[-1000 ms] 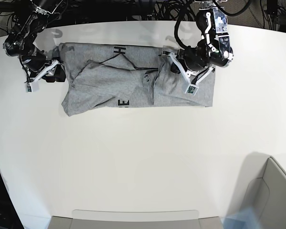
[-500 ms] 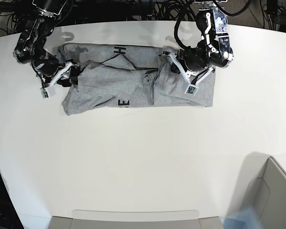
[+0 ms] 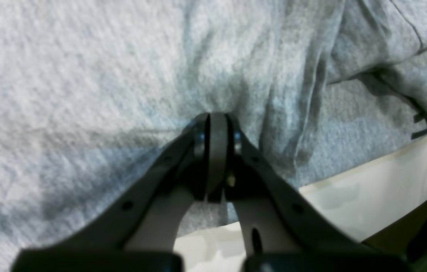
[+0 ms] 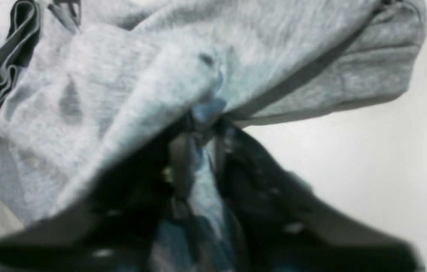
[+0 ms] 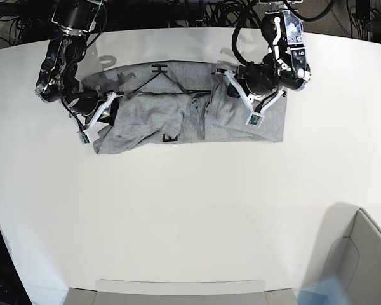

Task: Fold the T-shirt properly
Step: 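Lift the other strip end with the right gripper toward the left gripper, then fold the held end over the bundle with the right gripper, left gripper withdrawing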

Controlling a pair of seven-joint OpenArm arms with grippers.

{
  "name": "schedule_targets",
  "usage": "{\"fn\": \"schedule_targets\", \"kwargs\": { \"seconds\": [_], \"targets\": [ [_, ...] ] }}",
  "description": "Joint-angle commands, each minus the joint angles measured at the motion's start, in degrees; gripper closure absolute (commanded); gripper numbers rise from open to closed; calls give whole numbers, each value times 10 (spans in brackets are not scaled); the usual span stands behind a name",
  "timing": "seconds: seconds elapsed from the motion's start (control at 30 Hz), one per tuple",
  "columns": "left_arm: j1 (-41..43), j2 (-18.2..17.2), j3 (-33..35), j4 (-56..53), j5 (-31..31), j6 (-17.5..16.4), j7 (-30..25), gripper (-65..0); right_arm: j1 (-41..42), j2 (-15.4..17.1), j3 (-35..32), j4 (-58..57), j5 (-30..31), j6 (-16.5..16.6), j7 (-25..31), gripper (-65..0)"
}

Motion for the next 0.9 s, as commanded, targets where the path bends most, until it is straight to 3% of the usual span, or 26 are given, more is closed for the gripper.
{"fn": "schedule_targets", "kwargs": {
  "seconds": [0.0,0.17,0.37,0.57,0.7,0.87],
  "targets": [
    [-1,1,3,4,1,0,11,-8,12,3,1,-6,-27,9,-16,-5],
    [2,1,3,5,-1,-1,12,-8,46,1,5,-32,-91,9,-15,0],
    [3,3,2,45,-2,-6,12,-8,75,17,17,-31,-97,9,-12,0],
    [18,5,-4,105,-2,-94,9,-8,104,38,51,-31,-98,-50,-11,0],
    [18,3,-7,103,-1,-100,10,-8,114,51,61,-27,-98,-83,-11,0],
    [28,1,-85,102,-1,-100,12,-8,109,55,54,32,-99,-112,-13,0]
  ]
}}
